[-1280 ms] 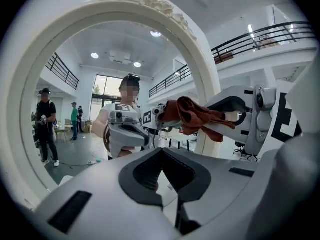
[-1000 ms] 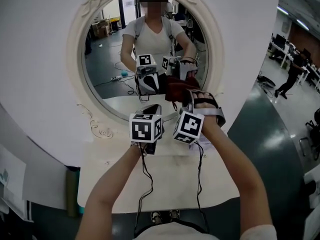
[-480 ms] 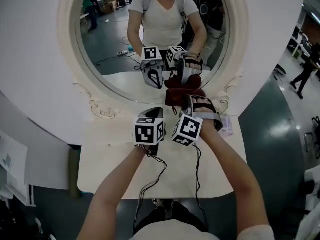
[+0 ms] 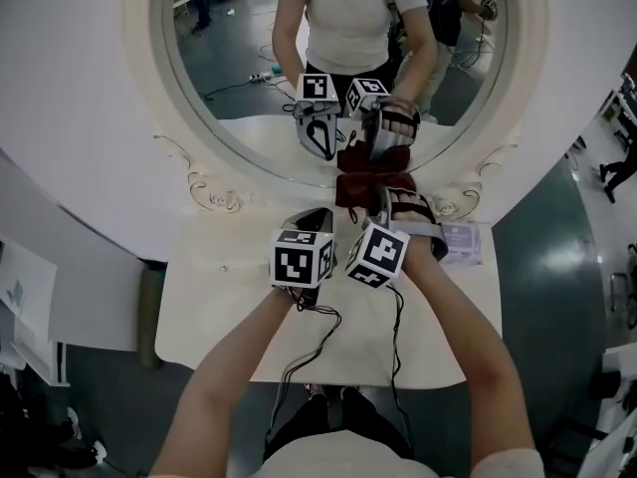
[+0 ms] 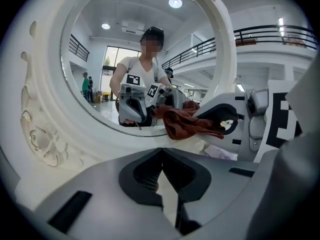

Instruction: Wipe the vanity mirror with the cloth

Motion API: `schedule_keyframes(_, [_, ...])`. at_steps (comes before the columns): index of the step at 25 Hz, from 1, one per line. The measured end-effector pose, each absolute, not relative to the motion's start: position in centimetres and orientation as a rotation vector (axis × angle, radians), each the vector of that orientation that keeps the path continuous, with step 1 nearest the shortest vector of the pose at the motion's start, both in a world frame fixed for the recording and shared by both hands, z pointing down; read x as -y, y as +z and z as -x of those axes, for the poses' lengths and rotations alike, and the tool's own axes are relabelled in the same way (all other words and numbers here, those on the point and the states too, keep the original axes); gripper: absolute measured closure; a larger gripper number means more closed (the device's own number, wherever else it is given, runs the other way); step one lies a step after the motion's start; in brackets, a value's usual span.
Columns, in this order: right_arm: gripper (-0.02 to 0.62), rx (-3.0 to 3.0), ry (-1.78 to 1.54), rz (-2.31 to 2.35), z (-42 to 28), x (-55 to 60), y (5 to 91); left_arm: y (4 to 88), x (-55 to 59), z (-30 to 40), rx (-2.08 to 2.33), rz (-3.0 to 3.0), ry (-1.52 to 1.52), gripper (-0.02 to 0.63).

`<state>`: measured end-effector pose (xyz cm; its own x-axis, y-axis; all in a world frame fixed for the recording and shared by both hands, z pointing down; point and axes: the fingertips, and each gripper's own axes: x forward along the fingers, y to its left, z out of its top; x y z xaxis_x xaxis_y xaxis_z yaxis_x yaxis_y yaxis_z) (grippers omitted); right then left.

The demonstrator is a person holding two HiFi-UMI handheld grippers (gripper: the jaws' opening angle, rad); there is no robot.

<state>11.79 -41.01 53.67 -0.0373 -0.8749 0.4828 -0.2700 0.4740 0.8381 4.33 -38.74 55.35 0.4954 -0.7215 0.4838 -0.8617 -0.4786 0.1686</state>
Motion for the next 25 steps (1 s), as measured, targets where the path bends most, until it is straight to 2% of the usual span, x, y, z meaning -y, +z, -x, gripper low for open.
schedule_keyframes(15, [0.535,1.665,-0.67,-1.146,-11.7,40.2,50.4,52.6,37.6,-2.4,1.336,-2.365,0.438,0.595])
schedule_keyframes(25, [0.535,1.879,-0.564,-1.4,-11.0,37.1,43.6,46.2,35.5,0.7,1.43,-2.338,0.197,0.595])
